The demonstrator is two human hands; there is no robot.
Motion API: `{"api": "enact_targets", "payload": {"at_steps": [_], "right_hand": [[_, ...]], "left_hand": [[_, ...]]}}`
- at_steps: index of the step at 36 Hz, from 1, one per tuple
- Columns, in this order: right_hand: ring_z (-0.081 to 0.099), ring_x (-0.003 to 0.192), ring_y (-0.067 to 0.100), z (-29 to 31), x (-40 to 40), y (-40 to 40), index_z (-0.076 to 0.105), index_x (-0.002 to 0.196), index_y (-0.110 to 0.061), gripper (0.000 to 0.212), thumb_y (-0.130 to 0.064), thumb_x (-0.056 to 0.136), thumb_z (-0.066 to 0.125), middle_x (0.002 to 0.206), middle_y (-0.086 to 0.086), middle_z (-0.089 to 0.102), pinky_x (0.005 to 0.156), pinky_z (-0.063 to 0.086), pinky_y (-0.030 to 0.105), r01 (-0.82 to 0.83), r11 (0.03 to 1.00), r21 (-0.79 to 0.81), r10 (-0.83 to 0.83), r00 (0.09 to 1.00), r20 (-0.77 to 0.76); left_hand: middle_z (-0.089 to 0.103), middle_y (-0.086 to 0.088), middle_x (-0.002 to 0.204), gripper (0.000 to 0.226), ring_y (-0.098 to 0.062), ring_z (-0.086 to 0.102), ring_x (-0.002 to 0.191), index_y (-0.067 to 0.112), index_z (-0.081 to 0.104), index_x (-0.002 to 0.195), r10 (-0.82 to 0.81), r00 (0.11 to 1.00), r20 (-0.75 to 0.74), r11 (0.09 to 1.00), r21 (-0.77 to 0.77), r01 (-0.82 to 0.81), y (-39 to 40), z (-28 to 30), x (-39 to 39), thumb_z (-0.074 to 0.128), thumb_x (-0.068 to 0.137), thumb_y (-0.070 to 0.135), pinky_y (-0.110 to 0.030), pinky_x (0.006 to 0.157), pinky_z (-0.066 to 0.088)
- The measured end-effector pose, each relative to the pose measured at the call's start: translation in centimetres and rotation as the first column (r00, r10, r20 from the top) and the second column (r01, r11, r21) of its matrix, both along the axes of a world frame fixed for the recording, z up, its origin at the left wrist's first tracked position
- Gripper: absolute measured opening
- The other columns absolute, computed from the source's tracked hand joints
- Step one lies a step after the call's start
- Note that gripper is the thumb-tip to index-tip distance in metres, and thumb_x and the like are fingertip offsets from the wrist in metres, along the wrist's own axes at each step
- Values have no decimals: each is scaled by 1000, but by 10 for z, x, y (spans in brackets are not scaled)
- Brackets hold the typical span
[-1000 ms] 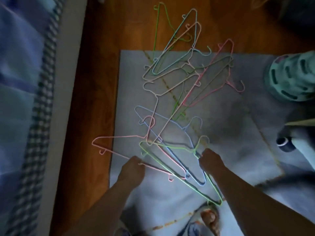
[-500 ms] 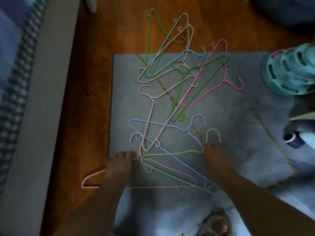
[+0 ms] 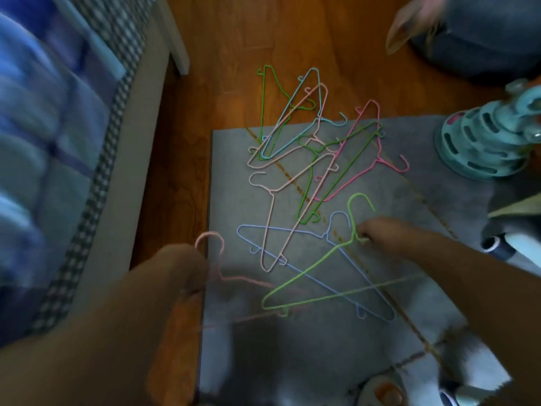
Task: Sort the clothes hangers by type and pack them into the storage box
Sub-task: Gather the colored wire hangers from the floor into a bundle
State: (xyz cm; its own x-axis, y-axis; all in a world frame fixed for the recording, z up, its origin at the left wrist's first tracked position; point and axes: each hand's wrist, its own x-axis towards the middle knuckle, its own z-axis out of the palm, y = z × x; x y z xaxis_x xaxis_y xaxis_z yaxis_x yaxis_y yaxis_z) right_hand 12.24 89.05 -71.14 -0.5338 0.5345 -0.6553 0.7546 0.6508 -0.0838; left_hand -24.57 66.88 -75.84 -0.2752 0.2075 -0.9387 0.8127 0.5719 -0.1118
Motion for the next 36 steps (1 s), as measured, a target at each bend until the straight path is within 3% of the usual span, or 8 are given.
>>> {"api": "enact_targets", "payload": {"at_steps": [2,5,8,12,18,24,30,36], "right_hand": [[59,85,19,30,-12,20,43,64,-27,30,-20,89,60,78,-4,57,70,41,29,-31,999,33,34,995,-94],[60,84,21,81,-31,56,60,74,-28,31,0,87,57,77,-8,62,69,40,29,29,996,90,-3,959,-284],[58,74,19,113,-42,82,72,107,-9,24,3,95,54,86,6,67,58,36,17,279,955,96,-184,818,-545],[52,48,15,142,-65,74,58,130,-7,29,-6,103,48,80,6,66,51,49,29,481,853,-200,-454,498,-739],[60,59,22,164,-144,-5,44,119,-12,18,-4,105,37,81,13,60,47,54,35,332,597,-730,-798,144,-586],[67,82,26,146,-231,-45,56,90,-18,16,-12,102,47,99,16,71,79,56,45,283,555,-782,-829,108,-549],[64,81,24,124,-253,-52,61,98,-13,12,-13,101,49,96,12,69,69,52,34,237,457,-857,-890,124,-440],[56,72,19,94,-227,-13,64,104,3,30,-20,105,46,82,11,62,60,41,28,175,666,-725,-717,418,-558]], "left_hand": [[73,-12,106,16,-26,70,94,14,73,101,-118,987,109,992,-33,122,29,51,-13,67,87,18,-42,84,59],[67,-5,74,16,-13,67,60,14,65,88,47,956,289,960,251,-123,59,135,-1,56,98,7,-29,63,57],[54,-10,66,20,-23,56,53,8,59,88,260,825,501,650,541,-534,70,165,3,48,105,9,-42,66,54],[48,-7,64,16,-21,48,45,5,55,114,404,461,790,178,427,-887,73,177,16,42,108,12,-40,55,55],[63,-14,90,15,-28,75,79,6,55,112,336,153,929,-84,192,-978,86,206,43,40,108,9,-46,61,62],[71,-5,90,25,-18,66,82,15,63,122,323,252,912,31,255,-966,98,199,73,44,106,17,-41,75,58],[67,-9,94,29,-22,65,83,19,58,127,327,359,874,128,336,-933,95,189,58,49,102,10,-40,77,58],[67,-8,88,15,-19,69,70,15,57,103,338,321,885,65,319,-946,96,182,33,45,105,6,-39,72,57]]}}
